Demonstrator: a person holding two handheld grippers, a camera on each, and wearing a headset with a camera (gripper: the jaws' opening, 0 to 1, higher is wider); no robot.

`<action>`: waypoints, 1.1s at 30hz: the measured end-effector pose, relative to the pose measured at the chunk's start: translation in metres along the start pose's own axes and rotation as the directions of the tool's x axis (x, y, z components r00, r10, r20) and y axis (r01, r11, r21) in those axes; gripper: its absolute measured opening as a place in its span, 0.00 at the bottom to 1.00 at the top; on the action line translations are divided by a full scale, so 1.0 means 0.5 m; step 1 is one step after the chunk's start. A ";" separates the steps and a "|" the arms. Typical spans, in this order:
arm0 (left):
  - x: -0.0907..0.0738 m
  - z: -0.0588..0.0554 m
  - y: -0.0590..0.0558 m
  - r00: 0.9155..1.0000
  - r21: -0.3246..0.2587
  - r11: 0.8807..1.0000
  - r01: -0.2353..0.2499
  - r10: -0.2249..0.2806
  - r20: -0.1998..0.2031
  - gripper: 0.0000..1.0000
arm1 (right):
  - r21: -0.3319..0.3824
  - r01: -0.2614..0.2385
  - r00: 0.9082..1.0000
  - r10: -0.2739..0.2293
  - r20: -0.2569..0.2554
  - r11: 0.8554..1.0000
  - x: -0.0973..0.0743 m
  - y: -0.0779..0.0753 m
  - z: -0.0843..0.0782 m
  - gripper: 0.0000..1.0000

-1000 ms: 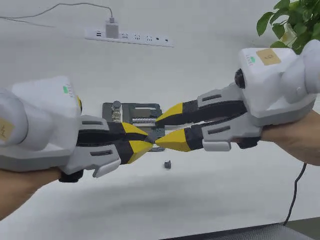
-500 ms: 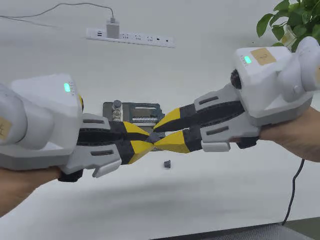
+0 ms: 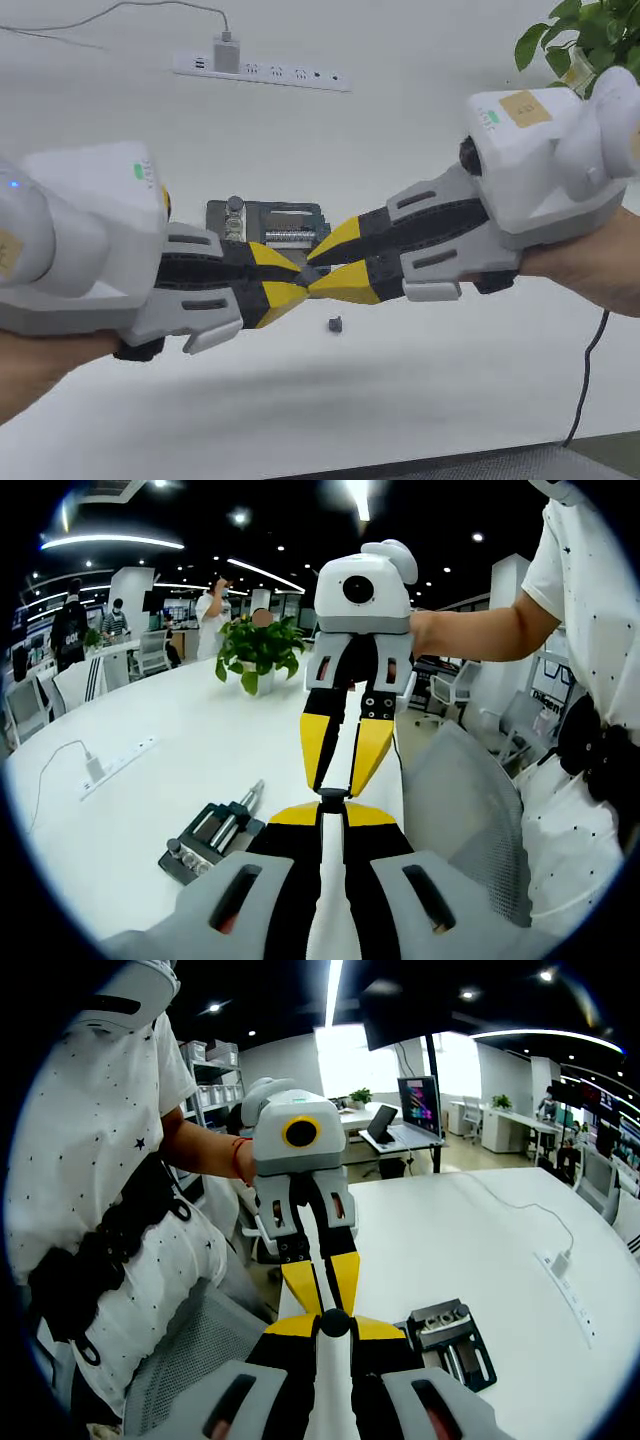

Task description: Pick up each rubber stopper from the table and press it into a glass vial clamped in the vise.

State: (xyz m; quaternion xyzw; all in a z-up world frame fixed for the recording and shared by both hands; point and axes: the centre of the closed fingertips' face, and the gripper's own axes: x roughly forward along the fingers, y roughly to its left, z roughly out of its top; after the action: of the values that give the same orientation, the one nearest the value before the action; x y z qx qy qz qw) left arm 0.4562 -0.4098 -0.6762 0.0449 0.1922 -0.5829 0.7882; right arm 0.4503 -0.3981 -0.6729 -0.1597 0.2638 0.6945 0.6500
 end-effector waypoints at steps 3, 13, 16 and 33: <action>-0.001 0.000 -0.002 1.000 0.009 1.000 0.006 -0.006 -0.005 0.03 | -0.004 -0.006 1.000 0.006 -0.003 1.000 0.000 0.002 0.000 0.08; 0.002 -0.005 -0.011 0.999 0.056 0.998 0.033 -0.031 -0.038 0.03 | -0.004 -0.030 0.999 0.029 -0.032 1.000 0.002 0.009 -0.007 0.08; 0.000 -0.004 -0.013 0.999 0.061 0.997 0.037 -0.035 -0.036 0.03 | 0.003 -0.035 0.999 0.035 -0.029 0.999 0.002 0.012 -0.005 0.08; -0.003 -0.006 -0.017 0.998 0.085 0.995 0.058 -0.054 -0.042 0.03 | 0.001 -0.047 0.998 0.047 -0.040 0.999 0.005 0.019 -0.002 0.07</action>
State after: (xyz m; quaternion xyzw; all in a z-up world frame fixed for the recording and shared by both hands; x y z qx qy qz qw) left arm 0.4472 -0.4102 -0.6773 0.0852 0.1838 -0.6115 0.7649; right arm 0.4405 -0.3967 -0.6733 -0.1672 0.2806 0.7064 0.6279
